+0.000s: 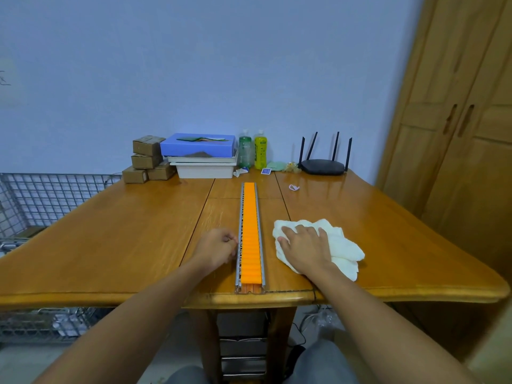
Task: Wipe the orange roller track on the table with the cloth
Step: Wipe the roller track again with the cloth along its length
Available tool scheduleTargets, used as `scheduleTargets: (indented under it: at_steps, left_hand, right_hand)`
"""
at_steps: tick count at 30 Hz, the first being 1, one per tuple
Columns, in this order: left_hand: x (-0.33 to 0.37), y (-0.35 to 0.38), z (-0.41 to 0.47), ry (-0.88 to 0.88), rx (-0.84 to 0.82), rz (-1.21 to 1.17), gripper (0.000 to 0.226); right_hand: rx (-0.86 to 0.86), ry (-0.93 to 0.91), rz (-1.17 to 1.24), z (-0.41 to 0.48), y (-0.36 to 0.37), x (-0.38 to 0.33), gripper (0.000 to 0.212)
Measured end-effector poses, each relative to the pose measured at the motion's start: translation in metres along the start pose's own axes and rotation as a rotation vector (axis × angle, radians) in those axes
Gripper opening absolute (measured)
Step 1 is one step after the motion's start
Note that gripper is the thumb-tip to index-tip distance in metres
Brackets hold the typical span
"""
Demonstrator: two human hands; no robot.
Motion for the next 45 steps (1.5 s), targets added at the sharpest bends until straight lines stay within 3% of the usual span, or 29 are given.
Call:
scheduleTargets:
  at_steps: [8,18,27,32,34,38,42,45]
  left_hand:
    - [0.001,0.001,0.010,0.004,0.002,0.022,0.014]
    - [0.006,-0.001,0.030,0.039,0.095,0.103,0.016]
    - [0.019,-0.008,0.062,0.067,0.192,0.218,0.012]
    - [0.011,-0.006,0.089,0.025,0.162,0.222,0.009]
    - [0.004,-0.005,0.101,0.011,0.158,0.227,0.010]
    - [-0.008,-0.009,0.129,-0.008,0.153,0.228,0.013]
    - [-0.011,-0.010,0.159,-0.029,0.128,0.228,0.013]
    - [-0.005,-0.011,0.183,-0.015,0.142,0.212,0.014]
  right_hand:
    - [0.009,0.009,-0.011,-0.002,-0.003,0.002,0.048]
    - [0.188,0.140,0.102,0.010,-0.028,0.019,0.061]
    - [0.077,0.129,0.219,0.043,-0.025,0.028,0.056]
    - [0.026,0.098,0.239,0.070,-0.021,0.022,0.041]
    - [-0.069,0.052,0.271,0.086,-0.009,0.016,0.045]
    - [-0.556,-0.084,0.385,0.099,0.027,0.001,0.083]
    - [-0.865,-0.246,0.309,0.090,0.034,-0.004,0.109]
    - [-1.026,-0.348,0.238,0.087,0.036,-0.006,0.096]
Point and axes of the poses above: each hand's wrist, its own z-axis towards the middle knuckle, its own y-axis out of the palm, x = y × z, the point moved 9 cm from there along z, towards the middle knuckle, and after that the axes turned 11 degrees about -z, right-handed, at the moved point
